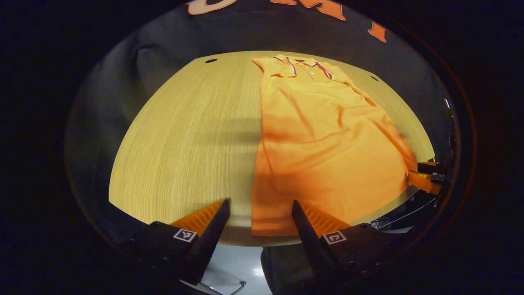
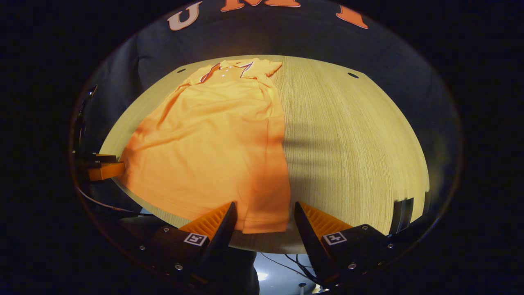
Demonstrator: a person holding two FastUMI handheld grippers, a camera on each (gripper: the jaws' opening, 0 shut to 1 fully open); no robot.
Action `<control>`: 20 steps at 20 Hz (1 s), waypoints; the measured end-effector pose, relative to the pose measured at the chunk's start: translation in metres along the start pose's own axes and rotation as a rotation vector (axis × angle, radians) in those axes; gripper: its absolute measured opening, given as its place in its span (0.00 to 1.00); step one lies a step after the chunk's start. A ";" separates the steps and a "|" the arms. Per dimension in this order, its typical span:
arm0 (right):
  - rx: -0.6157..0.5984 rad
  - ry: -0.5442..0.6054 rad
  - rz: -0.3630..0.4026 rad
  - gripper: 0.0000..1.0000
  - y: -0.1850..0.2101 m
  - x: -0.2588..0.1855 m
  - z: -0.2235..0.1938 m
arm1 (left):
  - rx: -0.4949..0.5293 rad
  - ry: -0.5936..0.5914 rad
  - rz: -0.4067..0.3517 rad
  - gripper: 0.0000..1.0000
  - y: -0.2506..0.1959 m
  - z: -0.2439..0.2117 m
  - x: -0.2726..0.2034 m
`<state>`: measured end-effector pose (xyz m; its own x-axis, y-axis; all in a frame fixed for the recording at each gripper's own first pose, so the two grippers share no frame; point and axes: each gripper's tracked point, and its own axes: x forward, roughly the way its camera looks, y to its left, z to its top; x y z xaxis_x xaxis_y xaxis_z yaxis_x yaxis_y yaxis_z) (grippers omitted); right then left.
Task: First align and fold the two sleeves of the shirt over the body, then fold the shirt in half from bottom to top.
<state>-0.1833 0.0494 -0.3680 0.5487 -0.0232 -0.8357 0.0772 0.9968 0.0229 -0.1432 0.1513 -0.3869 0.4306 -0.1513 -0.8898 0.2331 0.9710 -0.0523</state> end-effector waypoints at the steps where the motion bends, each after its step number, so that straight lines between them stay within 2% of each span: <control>1: 0.004 -0.001 0.000 0.82 0.001 -0.002 -0.001 | 0.009 -0.011 -0.004 0.92 -0.005 0.003 0.000; 2: 0.002 0.006 0.008 0.73 0.003 -0.002 -0.002 | 0.002 -0.008 -0.004 0.81 -0.011 0.002 0.001; 3: -0.010 0.003 0.018 0.71 0.005 -0.001 -0.002 | 0.000 -0.014 0.006 0.72 -0.013 0.002 0.001; 4: -0.013 0.003 0.026 0.67 0.007 -0.001 0.000 | 0.003 -0.029 -0.027 0.54 -0.023 0.003 0.000; 5: 0.012 -0.016 0.016 0.51 0.004 0.000 0.002 | 0.004 -0.045 -0.036 0.49 -0.029 0.005 0.002; 6: 0.042 -0.022 0.030 0.35 0.008 -0.001 0.000 | 0.011 -0.045 -0.030 0.14 -0.030 0.006 0.002; 7: 0.051 -0.018 0.072 0.19 0.015 -0.001 0.001 | 0.018 -0.063 -0.037 0.05 -0.032 0.009 0.005; 10: 0.074 -0.047 0.098 0.17 0.016 -0.003 0.000 | -0.016 -0.120 -0.052 0.02 -0.031 0.009 0.002; 11: 0.074 -0.043 0.143 0.09 0.026 -0.006 -0.001 | -0.021 -0.127 -0.048 0.01 -0.030 0.009 0.002; 15: 0.042 -0.102 0.163 0.08 0.033 -0.016 0.020 | -0.063 -0.168 -0.067 0.02 -0.032 0.027 -0.010; 18: 0.061 -0.172 0.238 0.08 0.042 -0.025 0.049 | -0.094 -0.224 -0.078 0.01 -0.025 0.058 -0.025; 20: 0.080 -0.205 0.247 0.08 0.038 -0.027 0.066 | -0.094 -0.269 -0.094 0.01 -0.026 0.081 -0.033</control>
<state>-0.1402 0.0829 -0.3078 0.7145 0.1950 -0.6719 -0.0185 0.9653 0.2605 -0.0929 0.1163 -0.3190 0.6290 -0.2730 -0.7279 0.2068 0.9613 -0.1818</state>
